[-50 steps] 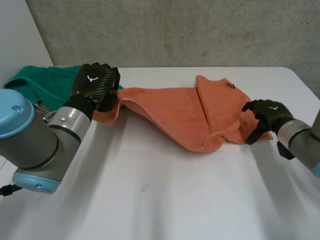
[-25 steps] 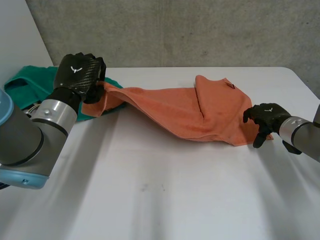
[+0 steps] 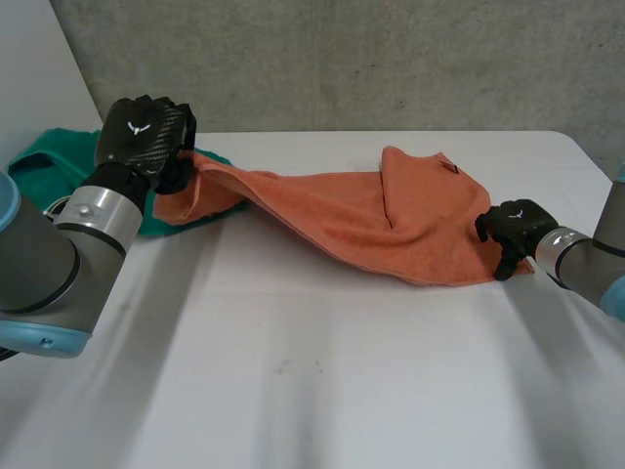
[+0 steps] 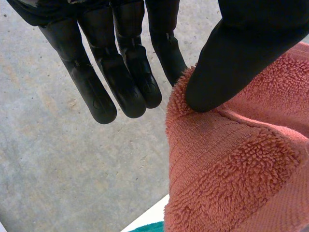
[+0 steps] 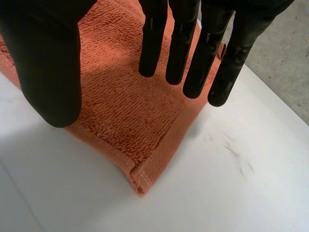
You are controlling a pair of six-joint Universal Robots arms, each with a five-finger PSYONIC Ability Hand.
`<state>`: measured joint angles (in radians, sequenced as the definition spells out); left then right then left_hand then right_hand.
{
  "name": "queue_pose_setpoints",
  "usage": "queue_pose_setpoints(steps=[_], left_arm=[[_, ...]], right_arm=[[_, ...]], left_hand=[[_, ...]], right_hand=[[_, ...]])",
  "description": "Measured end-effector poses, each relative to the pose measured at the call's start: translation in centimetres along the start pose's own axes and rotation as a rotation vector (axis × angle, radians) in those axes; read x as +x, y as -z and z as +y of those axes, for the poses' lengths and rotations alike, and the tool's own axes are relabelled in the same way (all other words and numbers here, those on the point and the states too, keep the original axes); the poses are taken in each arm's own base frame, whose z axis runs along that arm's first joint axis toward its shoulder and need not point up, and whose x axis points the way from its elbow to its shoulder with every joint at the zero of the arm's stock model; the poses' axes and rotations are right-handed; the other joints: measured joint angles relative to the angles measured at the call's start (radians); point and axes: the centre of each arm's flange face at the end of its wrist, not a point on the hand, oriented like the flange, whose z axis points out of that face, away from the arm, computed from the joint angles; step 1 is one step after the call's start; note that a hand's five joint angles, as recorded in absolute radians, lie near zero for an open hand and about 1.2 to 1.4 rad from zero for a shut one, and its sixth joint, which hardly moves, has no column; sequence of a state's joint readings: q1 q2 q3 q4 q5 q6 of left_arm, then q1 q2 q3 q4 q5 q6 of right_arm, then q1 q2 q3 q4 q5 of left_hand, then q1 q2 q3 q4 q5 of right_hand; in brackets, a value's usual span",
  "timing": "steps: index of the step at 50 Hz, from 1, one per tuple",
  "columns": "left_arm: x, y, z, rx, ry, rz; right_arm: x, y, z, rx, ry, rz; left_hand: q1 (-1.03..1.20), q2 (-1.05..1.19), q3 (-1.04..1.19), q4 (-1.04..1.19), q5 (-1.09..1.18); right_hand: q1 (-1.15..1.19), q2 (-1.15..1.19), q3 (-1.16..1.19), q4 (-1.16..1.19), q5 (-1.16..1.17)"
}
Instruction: Fold the laundry.
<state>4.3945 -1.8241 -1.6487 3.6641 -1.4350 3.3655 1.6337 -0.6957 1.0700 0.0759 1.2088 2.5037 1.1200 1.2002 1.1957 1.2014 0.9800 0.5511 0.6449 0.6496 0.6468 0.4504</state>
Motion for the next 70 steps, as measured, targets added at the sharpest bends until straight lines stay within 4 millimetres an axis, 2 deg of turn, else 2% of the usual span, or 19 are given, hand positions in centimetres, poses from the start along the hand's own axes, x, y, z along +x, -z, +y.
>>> queue_pose_setpoints(steps=[51,54,55,60,70], left_arm=[[0.2,-0.2,0.7,-0.018,0.003,0.004],[0.2,-0.2,0.8,-0.02,0.003,0.004],[0.2,-0.2,0.8,-0.021,0.003,0.005],[0.2,-0.2,1.1,-0.028,0.004,0.007],[0.4,0.0,1.5,-0.048,0.007,0.01]], right_arm=[[1.6,-3.4,-0.5,0.081,0.0,0.061],[1.6,-3.6,-0.5,0.083,-0.002,0.061],[1.5,-3.7,-0.4,0.083,-0.002,0.06],[1.4,-3.8,-0.2,0.083,-0.004,0.055],[1.9,-2.7,-1.5,0.088,0.009,0.062]], left_hand=[[0.0,0.0,0.0,0.0,0.0],[0.0,0.0,0.0,0.0,0.0],[0.0,0.0,0.0,0.0,0.0],[0.0,0.0,0.0,0.0,0.0],[0.0,0.0,0.0,0.0,0.0]], right_hand=[[0.041,0.043,0.041,0.04,0.036],[0.101,0.119,0.106,0.107,0.091],[0.251,0.295,0.289,0.282,0.265],[0.428,0.506,0.502,0.502,0.489],[0.441,0.532,0.532,0.541,0.529]])
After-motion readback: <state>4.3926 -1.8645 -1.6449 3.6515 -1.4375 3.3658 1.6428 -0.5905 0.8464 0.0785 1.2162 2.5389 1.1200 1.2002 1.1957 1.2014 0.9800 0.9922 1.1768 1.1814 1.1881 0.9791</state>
